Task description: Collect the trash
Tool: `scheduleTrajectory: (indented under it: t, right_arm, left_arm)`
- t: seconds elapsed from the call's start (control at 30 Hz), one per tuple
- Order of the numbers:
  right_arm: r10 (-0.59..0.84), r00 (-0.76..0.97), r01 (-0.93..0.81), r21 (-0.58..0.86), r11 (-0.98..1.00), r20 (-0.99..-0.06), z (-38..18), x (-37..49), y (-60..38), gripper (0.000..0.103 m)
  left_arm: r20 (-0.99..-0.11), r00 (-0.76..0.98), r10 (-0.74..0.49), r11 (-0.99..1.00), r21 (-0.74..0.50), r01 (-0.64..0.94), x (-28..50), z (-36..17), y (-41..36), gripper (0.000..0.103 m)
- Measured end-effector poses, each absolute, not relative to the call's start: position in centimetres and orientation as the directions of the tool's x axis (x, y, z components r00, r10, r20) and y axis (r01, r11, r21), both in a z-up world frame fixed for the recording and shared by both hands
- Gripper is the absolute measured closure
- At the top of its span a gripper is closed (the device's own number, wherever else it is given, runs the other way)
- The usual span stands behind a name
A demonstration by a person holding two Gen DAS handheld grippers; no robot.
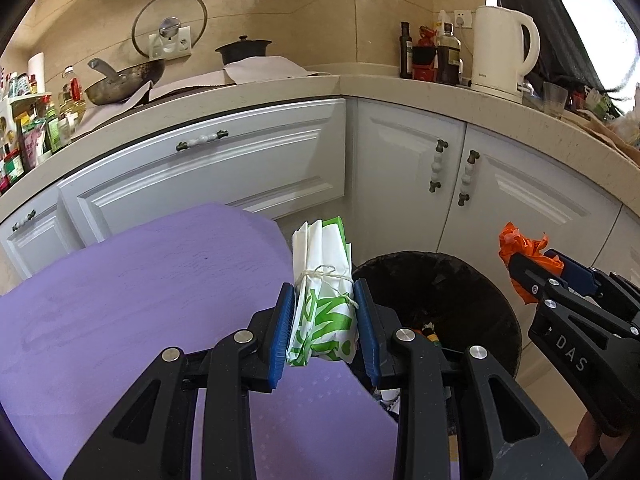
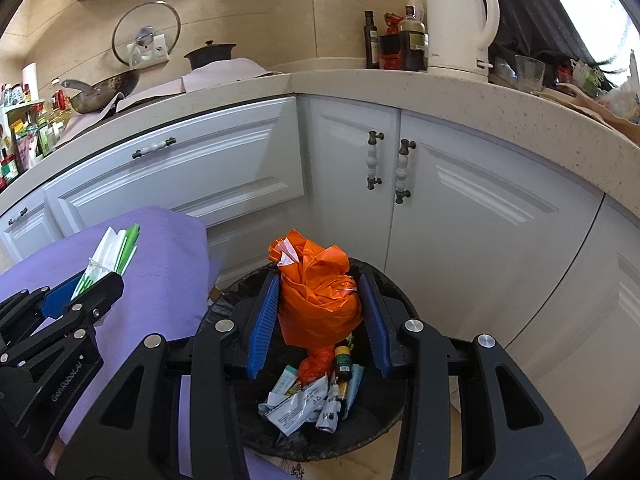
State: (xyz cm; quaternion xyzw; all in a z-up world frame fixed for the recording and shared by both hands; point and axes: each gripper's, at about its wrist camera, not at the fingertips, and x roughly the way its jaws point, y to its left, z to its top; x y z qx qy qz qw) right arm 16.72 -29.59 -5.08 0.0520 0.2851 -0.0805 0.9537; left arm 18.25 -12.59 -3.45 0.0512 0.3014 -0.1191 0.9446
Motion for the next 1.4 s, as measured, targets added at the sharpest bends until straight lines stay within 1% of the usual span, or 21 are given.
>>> scheduleTrajectory:
  t: [0.33, 0.37, 0.4, 0.43, 0.5, 0.7, 0.8, 0.93, 1.03, 1.2, 1.4]
  right_arm:
    - [-0.135, 0.819, 0.202, 0.06, 0.978, -0.557, -6.2, 18.0, -30.8, 0.063]
    - [-0.138, 0.82, 0.205, 0.06, 0.977, -0.556, -6.4, 18.2, -30.9, 0.061]
    - [-0.138, 0.818, 0.207, 0.062, 0.976, -0.558, -6.5, 18.3, -31.0, 0.056]
    - [-0.14, 0.817, 0.211, 0.065, 0.975, -0.56, -6.7, 18.4, -31.2, 0.055]
    - [-0.142, 0.814, 0.217, 0.067, 0.974, -0.564, -6.8, 18.4, -31.3, 0.055]
    - [-0.145, 0.812, 0.22, 0.067, 0.973, -0.565, -6.9, 18.3, -31.5, 0.055]
    - [-0.147, 0.812, 0.223, 0.068, 0.972, -0.565, -6.9, 18.2, -31.4, 0.055]
    - [-0.152, 0.814, 0.228, 0.068, 0.971, -0.561, -6.8, 17.9, -31.5, 0.055]
    - [-0.158, 0.817, 0.233, 0.067, 0.97, -0.554, -6.5, 17.5, -31.4, 0.051]
    - [-0.168, 0.819, 0.238, 0.059, 0.969, -0.548, -5.7, 16.3, -31.0, 0.048]
    - [-0.174, 0.822, 0.241, 0.055, 0.969, -0.542, -4.9, 14.0, -29.8, 0.046]
  left_arm:
    - [-0.605, 0.771, -0.199, 0.961, 0.036, 0.276, 20.1, -4.6, -14.6, 0.071]
    - [-0.605, 0.771, -0.199, 0.96, 0.039, 0.278, 20.2, -4.7, -14.8, 0.07]
    - [-0.606, 0.771, -0.195, 0.959, 0.047, 0.28, 20.4, -4.8, -15.0, 0.069]
    - [-0.609, 0.77, -0.192, 0.958, 0.053, 0.281, 20.5, -4.9, -15.3, 0.068]
    - [-0.613, 0.766, -0.193, 0.959, 0.049, 0.281, 20.8, -5.0, -15.4, 0.061]
    - [-0.621, 0.758, -0.2, 0.96, 0.029, 0.277, 21.0, -5.3, -15.3, 0.05]
    - [-0.617, 0.762, -0.198, 0.96, 0.034, 0.277, 20.9, -5.2, -15.4, 0.046]
    - [-0.607, 0.77, -0.199, 0.96, 0.037, 0.277, 20.7, -5.0, -15.3, 0.043]
    - [-0.597, 0.777, -0.198, 0.962, 0.035, 0.272, 20.5, -4.6, -15.0, 0.039]
    - [-0.584, 0.786, -0.205, 0.963, 0.023, 0.268, 19.5, -3.8, -14.0, 0.033]
    - [-0.565, 0.803, -0.189, 0.965, 0.045, 0.259, 17.2, -2.9, -12.3, 0.029]
